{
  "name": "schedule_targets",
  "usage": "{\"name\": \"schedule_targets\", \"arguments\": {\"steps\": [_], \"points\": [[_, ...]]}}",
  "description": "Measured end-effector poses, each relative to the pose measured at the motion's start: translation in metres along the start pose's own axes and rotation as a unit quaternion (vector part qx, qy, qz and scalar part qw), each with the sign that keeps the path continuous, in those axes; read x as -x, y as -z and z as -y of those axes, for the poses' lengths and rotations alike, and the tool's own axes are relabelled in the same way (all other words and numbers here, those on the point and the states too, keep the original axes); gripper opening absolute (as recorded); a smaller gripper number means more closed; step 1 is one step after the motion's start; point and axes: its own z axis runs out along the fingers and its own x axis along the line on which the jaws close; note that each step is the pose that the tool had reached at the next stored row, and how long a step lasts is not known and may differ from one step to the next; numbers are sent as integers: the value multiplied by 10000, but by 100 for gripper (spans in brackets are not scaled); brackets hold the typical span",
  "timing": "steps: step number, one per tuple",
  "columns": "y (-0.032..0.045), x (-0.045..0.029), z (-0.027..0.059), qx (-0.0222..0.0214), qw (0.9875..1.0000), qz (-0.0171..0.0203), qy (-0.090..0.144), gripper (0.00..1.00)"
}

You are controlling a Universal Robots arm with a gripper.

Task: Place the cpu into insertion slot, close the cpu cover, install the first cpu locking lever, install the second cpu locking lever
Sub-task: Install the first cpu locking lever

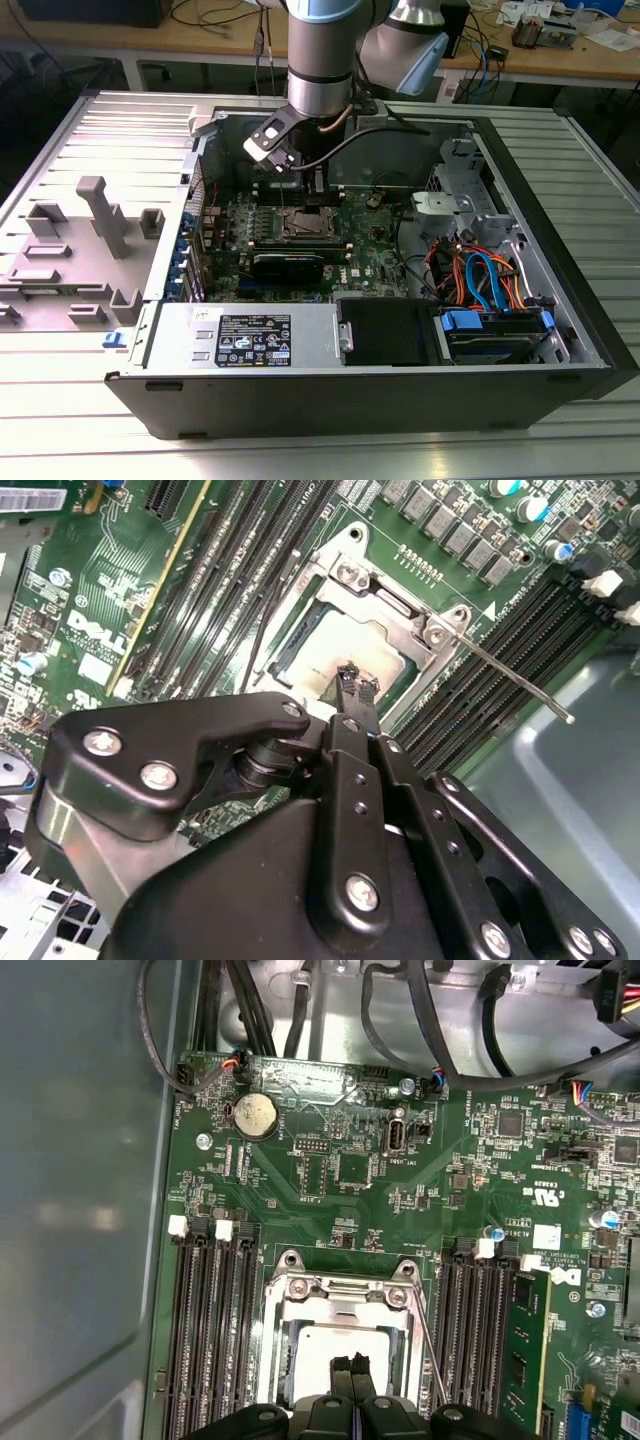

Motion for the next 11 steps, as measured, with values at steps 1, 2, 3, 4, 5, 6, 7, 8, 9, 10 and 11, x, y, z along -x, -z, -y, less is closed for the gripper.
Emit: {"name": "schedule_targets", "arguments": {"steps": [1, 2, 3, 4, 5, 6, 7, 8, 9, 10, 11], "points": [[10, 1, 0, 0, 10000, 0, 0, 11], [25, 1, 0, -1, 10000, 0, 0, 11], [44, 2, 0, -2, 10000, 0, 0, 11], [70, 3, 0, -2, 10000, -1, 0, 11], [87, 4, 0, -2, 10000, -1, 0, 11], [97, 4, 0, -2, 10000, 0, 0, 11], [106, 4, 0, -2, 10000, 0, 0, 11], [111, 4, 0, -2, 10000, -1, 0, 11], [111, 5, 0, -1, 10000, -2, 0, 11], [117, 6, 0, -3, 10000, 0, 0, 11], [122, 6, 0, -3, 10000, 0, 0, 11]]}}
